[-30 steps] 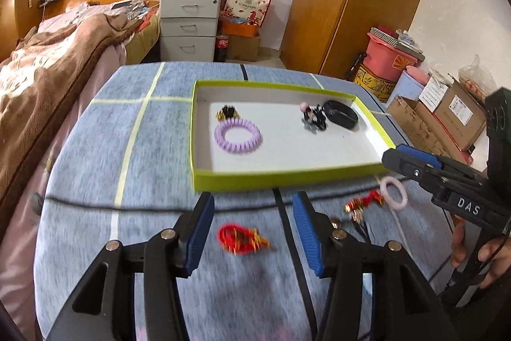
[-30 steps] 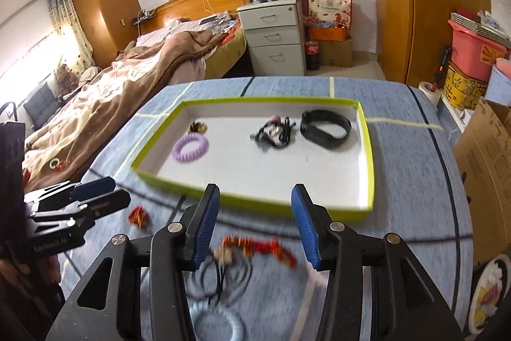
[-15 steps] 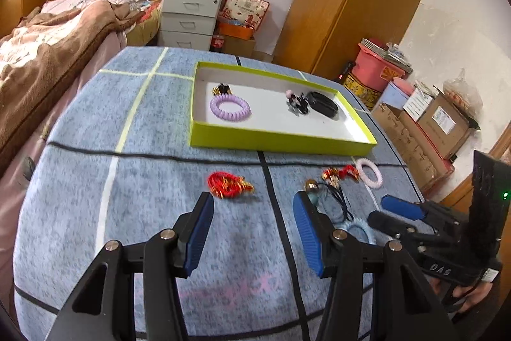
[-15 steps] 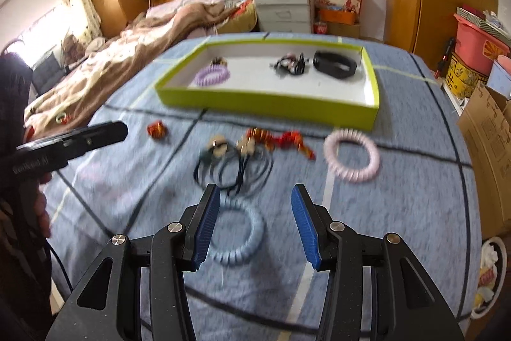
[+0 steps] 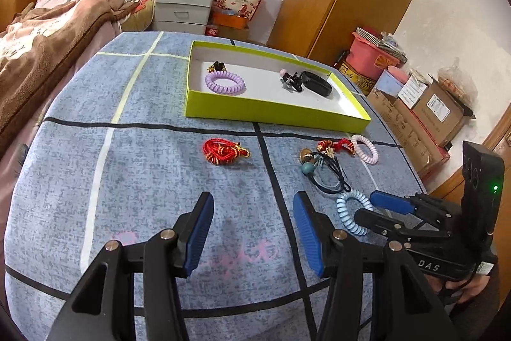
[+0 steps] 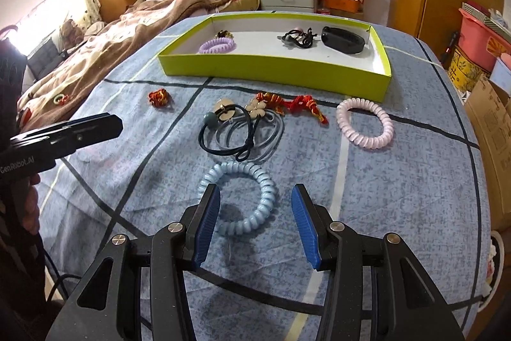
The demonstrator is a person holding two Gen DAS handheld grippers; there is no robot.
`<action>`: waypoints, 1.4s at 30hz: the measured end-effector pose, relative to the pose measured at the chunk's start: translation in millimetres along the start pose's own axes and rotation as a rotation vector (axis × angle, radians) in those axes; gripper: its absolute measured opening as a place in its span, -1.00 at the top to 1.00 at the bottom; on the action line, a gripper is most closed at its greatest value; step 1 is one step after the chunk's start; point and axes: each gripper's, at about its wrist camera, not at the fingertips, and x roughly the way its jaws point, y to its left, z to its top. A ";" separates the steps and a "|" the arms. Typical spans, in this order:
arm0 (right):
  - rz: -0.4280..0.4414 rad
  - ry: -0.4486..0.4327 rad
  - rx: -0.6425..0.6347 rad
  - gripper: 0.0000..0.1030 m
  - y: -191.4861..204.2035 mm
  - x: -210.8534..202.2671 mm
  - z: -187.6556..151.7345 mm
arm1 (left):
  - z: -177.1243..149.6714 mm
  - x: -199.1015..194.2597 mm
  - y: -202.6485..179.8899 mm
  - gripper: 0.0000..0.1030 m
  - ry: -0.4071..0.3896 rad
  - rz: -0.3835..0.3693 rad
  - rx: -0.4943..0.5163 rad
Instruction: Organize jewelry
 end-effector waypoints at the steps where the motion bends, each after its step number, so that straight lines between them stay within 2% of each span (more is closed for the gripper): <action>1: -0.003 0.002 -0.002 0.07 0.4 0.5 -0.1 | -1.0 -0.2 0.0 -0.05 -0.001 0.000 -0.002; 4: -0.016 0.003 -0.013 0.13 1.8 0.8 -0.5 | -2.4 0.5 -1.2 -0.05 0.002 0.004 -0.001; 6: -0.046 0.005 -0.027 0.32 3.7 0.8 -0.4 | -2.7 1.2 -1.9 -0.05 0.006 0.005 0.000; 9: -0.060 0.006 -0.042 0.46 4.2 0.2 -1.3 | -1.1 3.4 -3.2 -0.05 0.010 0.002 0.002; 13: -0.074 0.008 -0.076 0.51 6.2 -0.4 -2.7 | 0.5 8.2 -6.5 -0.05 0.024 0.002 0.011; 15: -0.076 0.012 -0.105 0.70 8.7 -0.7 -2.7 | 0.8 10.9 -8.6 -0.05 0.031 0.002 0.017; 17: -0.079 0.011 -0.107 0.79 7.4 -1.3 -3.5 | 2.1 13.1 -11.0 -0.05 0.039 0.001 0.026; 25: -0.065 -0.007 -0.047 0.82 -5.8 -7.4 -4.3 | 8.8 23.1 -24.0 -0.05 0.053 -0.003 0.063; 32: -0.037 -0.056 0.025 0.82 -21.9 -20.6 -5.0 | 19.0 39.7 -36.0 -0.05 0.072 -0.023 0.088; 35: -0.025 -0.071 0.050 0.82 -27.4 -24.4 -4.7 | 23.4 45.7 -43.1 -0.05 0.072 0.001 0.107; 38: -0.017 -0.078 0.070 0.81 -31.9 -25.9 -4.6 | 27.8 57.0 -50.3 -0.05 0.093 -0.011 0.129; 42: -0.009 -0.091 0.084 0.81 -35.2 -29.5 -5.3 | 31.7 64.0 -55.1 -0.04 0.080 0.060 0.150</action>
